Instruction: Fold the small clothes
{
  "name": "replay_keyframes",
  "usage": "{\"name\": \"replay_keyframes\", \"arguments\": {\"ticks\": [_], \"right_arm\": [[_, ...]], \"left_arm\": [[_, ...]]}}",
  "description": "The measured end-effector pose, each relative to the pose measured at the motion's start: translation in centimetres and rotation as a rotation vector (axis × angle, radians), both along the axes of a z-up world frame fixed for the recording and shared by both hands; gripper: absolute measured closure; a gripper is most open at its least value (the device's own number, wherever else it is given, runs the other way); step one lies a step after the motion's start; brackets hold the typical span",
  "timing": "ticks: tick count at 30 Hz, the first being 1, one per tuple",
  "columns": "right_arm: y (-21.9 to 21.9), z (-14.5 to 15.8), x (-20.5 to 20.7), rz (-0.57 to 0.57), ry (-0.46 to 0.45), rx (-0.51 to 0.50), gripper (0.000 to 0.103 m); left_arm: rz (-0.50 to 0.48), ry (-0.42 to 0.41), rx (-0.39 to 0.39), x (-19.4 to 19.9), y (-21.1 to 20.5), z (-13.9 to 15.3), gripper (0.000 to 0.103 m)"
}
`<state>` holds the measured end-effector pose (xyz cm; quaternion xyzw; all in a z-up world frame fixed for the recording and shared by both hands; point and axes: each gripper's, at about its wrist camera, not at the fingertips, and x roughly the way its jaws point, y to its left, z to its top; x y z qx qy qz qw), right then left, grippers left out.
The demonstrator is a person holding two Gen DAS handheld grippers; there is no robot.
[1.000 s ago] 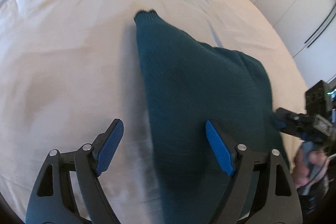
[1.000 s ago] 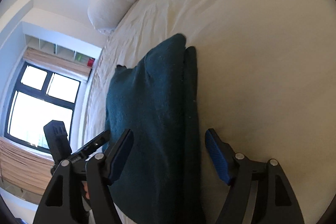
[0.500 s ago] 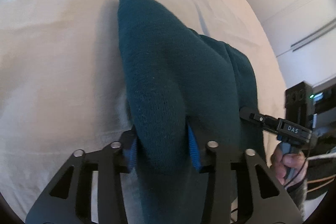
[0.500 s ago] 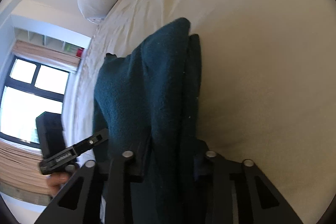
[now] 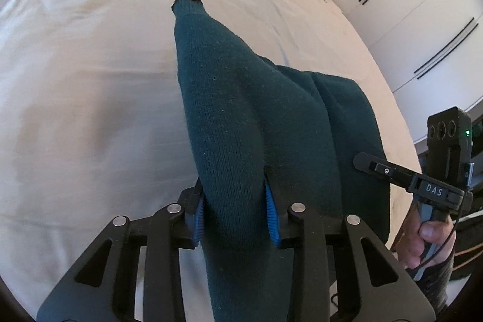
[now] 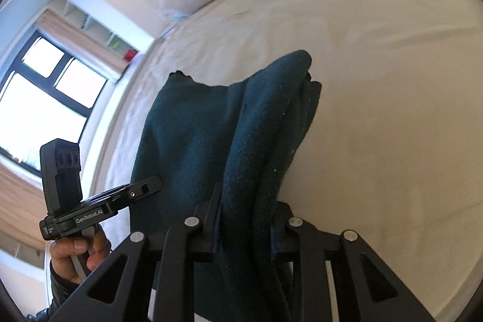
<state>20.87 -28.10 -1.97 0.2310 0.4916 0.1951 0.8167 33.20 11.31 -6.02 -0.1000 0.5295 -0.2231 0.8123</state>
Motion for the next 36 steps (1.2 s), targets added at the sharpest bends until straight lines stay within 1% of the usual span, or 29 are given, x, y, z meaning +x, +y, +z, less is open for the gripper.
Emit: {"name": "replay_keyframes", "arguments": {"ticks": [4,7,10,13,17,19,20,22,23,24,26,27,28,30,32,33,34,35,36], "right_arm": [[3.7,0.0,-1.2,0.05,0.0,0.017,0.078],[6.0,-1.2,-1.9,0.075,0.016,0.029,0.078],[7.8,-2.6,-2.1,0.089,0.035,0.025,0.078],[8.6,-4.5,-2.4,0.087,0.069,0.047,0.078],[8.8,-7.0,-2.3,0.079,0.093,0.032,0.078],[8.1,-8.1,-2.1,0.067,0.111,0.058,0.077],[7.9,-8.6,-2.1,0.064,0.114,0.063,0.074],[7.3,-9.5,-2.3,0.037,0.125,0.05,0.061],[6.9,-9.8,-2.5,0.024,0.128,0.063,0.052],[6.4,-10.0,-2.7,0.013,0.128,0.085,0.051],[5.9,-9.7,-3.2,-0.003,0.124,0.105,0.05],[5.4,-9.2,-3.7,-0.013,0.111,0.098,0.049],[5.2,-8.7,-4.1,-0.022,0.098,0.092,0.049],[4.7,-7.3,-5.0,-0.048,0.056,0.058,0.049],[3.8,-5.3,-6.5,-0.08,-0.014,-0.01,0.049],[3.6,-4.2,-7.4,-0.091,-0.052,-0.047,0.048],[3.5,-2.9,-8.3,-0.102,-0.091,-0.081,0.047],[3.3,-1.6,-9.2,-0.118,-0.136,-0.122,0.042],[3.2,0.0,-10.2,-0.137,-0.186,-0.161,0.035]], "left_arm": [[0.03,-0.012,0.033,-2.4,3.4,1.0,0.072],[0.056,-0.007,0.038,-4.0,6.2,0.5,0.072],[0.081,0.013,0.035,-4.5,8.3,-0.9,0.072],[0.1,0.045,0.037,-4.8,9.9,-2.8,0.072],[0.1,0.068,0.041,-5.0,10.2,-5.1,0.071],[0.109,0.069,0.026,-4.9,10.6,-6.2,0.067],[0.11,0.057,0.017,-5.1,10.6,-6.4,0.061],[0.121,0.038,-0.001,-5.5,10.4,-6.5,0.055],[0.126,0.031,-0.011,-5.7,10.6,-6.8,0.049],[0.138,0.027,-0.021,-5.9,10.8,-6.8,0.045],[0.159,0.025,-0.038,-6.5,11.3,-6.3,0.045],[0.165,0.013,-0.031,-6.7,11.4,-6.0,0.045],[0.173,-0.009,-0.011,-7.1,11.5,-5.5,0.045],[0.194,-0.096,0.049,-8.1,11.9,-3.6,0.045],[0.223,-0.198,0.108,-9.7,12.0,-1.4,0.044],[0.24,-0.264,0.142,-10.9,11.8,0.0,0.038],[0.251,-0.312,0.166,-11.9,11.5,1.1,0.032],[0.272,-0.398,0.198,-13.6,11.0,2.9,0.019],[0.287,-0.461,0.214,-14.4,10.7,4.3,0.01]]}}
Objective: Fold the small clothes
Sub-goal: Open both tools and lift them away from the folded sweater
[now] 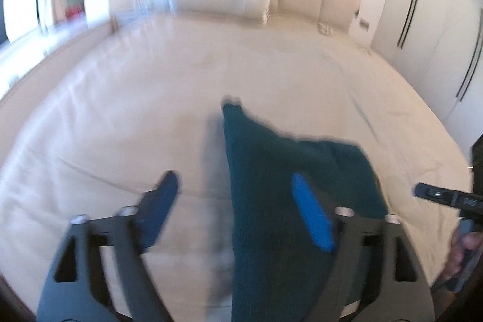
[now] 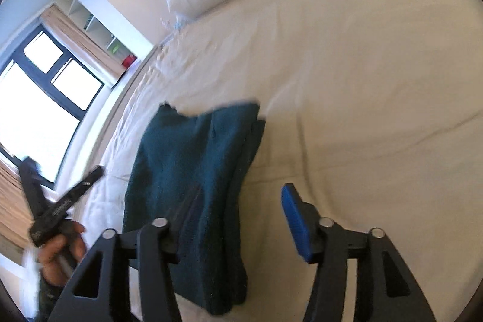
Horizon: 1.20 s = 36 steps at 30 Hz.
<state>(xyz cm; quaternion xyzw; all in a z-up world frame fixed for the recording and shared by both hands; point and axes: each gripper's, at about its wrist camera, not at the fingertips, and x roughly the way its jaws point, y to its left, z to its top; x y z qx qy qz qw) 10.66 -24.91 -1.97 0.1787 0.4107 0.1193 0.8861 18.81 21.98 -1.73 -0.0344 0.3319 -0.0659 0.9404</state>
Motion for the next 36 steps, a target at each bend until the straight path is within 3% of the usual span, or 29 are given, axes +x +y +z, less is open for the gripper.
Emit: {"name": "replay_keyframes", "arguments": {"ticks": [2,5,6,8,11,16,19,22,27,32,36], "right_arm": [[0.0,2.8,-2.1,-0.03,-0.101,-0.061,0.026],[0.2,7.7,-5.7,-0.084,-0.299,-0.136,0.003],[0.4,8.9,-6.7,-0.099,-0.356,-0.141,0.0],[0.3,11.4,-9.1,-0.149,-0.475,-0.136,0.0],[1.0,14.7,-11.2,-0.181,-0.582,-0.143,0.0],[1.3,17.9,-13.8,-0.21,-0.649,-0.123,0.0],[2.4,17.9,-13.4,-0.221,-0.568,-0.13,0.0],[3.7,16.0,-13.0,-0.195,-0.508,-0.12,0.0],[6.1,10.9,-12.0,-0.168,-0.345,-0.256,0.0],[6.2,4.9,-10.3,-0.158,-0.096,-0.253,0.0],[6.5,2.3,-9.8,-0.151,-0.02,-0.269,0.0]], "left_arm": [[0.025,-0.118,0.041,-2.8,-0.6,2.5,0.002],[0.053,-0.24,0.137,-6.1,-2.4,6.2,0.002],[0.061,-0.268,0.176,-7.6,-2.5,7.4,0.001],[0.087,-0.321,0.237,-10.4,-2.9,9.8,0.001],[0.133,-0.417,0.247,-13.5,-3.0,12.4,0.0],[0.11,-0.391,0.199,-15.7,-2.7,15.5,0.0],[0.132,-0.356,0.16,-16.4,-2.2,15.4,0.0],[0.132,-0.235,0.142,-16.0,-2.2,13.5,0.0],[0.114,-0.065,0.171,-14.0,-3.0,8.5,0.0],[0.112,0.071,0.164,-11.6,-2.8,3.4,0.0],[0.119,0.151,0.152,-9.7,-2.4,0.2,0.0]]}}
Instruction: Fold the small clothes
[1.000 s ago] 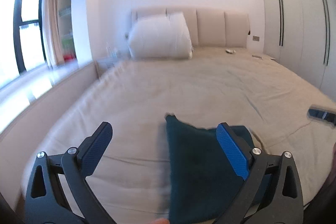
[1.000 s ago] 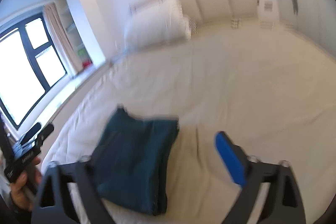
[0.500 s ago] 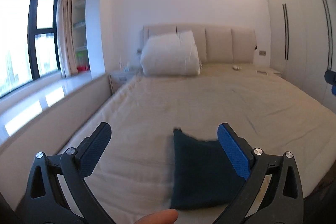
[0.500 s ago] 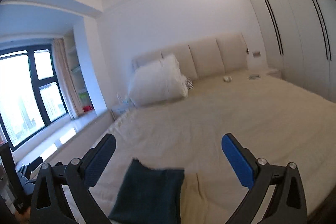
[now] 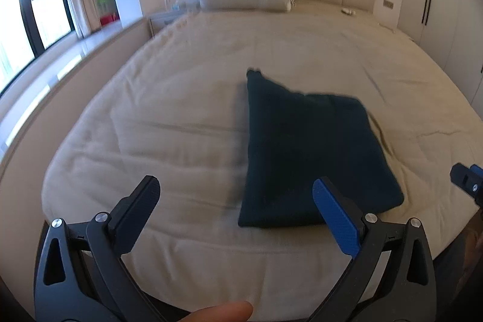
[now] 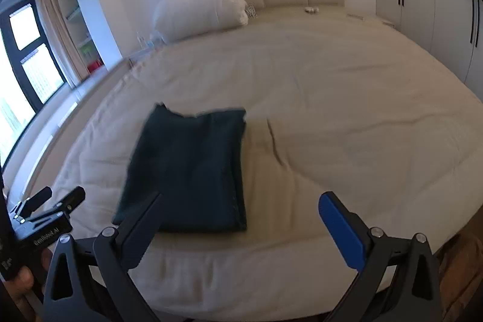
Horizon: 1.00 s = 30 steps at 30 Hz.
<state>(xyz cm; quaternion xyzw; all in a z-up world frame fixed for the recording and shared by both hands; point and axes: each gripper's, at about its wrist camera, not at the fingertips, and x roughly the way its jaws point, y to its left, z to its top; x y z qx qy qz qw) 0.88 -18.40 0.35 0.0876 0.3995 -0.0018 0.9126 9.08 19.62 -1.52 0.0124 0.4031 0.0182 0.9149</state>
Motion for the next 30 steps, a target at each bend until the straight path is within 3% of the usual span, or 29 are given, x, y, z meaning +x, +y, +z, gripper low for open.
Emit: {"name": "replay_keyframes", "arguments": {"ticks": [8,30], "right_arm": [[1.5,-0.7,0.0,0.026,0.014,-0.056,0.0],[2.0,-1.4,-0.2,0.051,0.042,-0.055,0.0]], "left_arm": [[-0.008,0.067,-0.009,1.7,-0.1,-3.9,0.0],[-0.007,0.092,-0.019,2.1,-0.3,-5.1,0.0]]}}
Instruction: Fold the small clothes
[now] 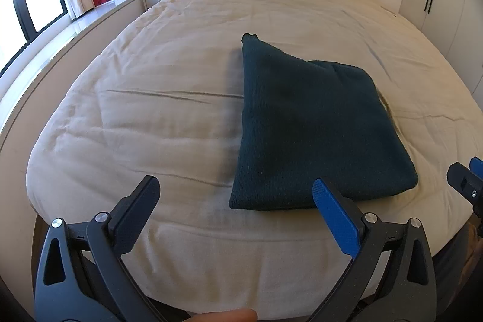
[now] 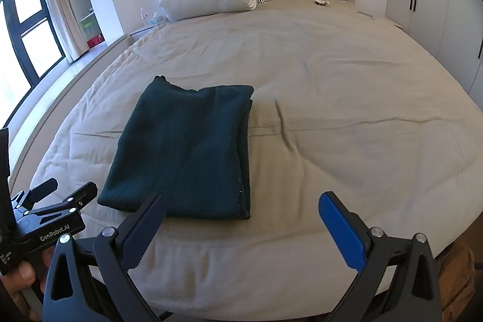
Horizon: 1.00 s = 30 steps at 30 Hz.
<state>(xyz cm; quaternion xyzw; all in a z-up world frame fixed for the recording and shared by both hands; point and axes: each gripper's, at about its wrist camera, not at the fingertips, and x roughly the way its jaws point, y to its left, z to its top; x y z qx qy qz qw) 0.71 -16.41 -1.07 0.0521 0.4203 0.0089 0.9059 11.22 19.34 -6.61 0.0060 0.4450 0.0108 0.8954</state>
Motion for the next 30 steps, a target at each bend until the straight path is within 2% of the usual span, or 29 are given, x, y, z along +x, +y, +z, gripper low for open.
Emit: {"name": "replay_keyframes", "arguments": {"ticks": [30], "right_arm": [[-0.31,-0.55,-0.28,0.004,0.028,0.001,0.0]], "left_arm": [[0.002,0.005,-0.003,0.32,0.2,-0.26,0.0]]}}
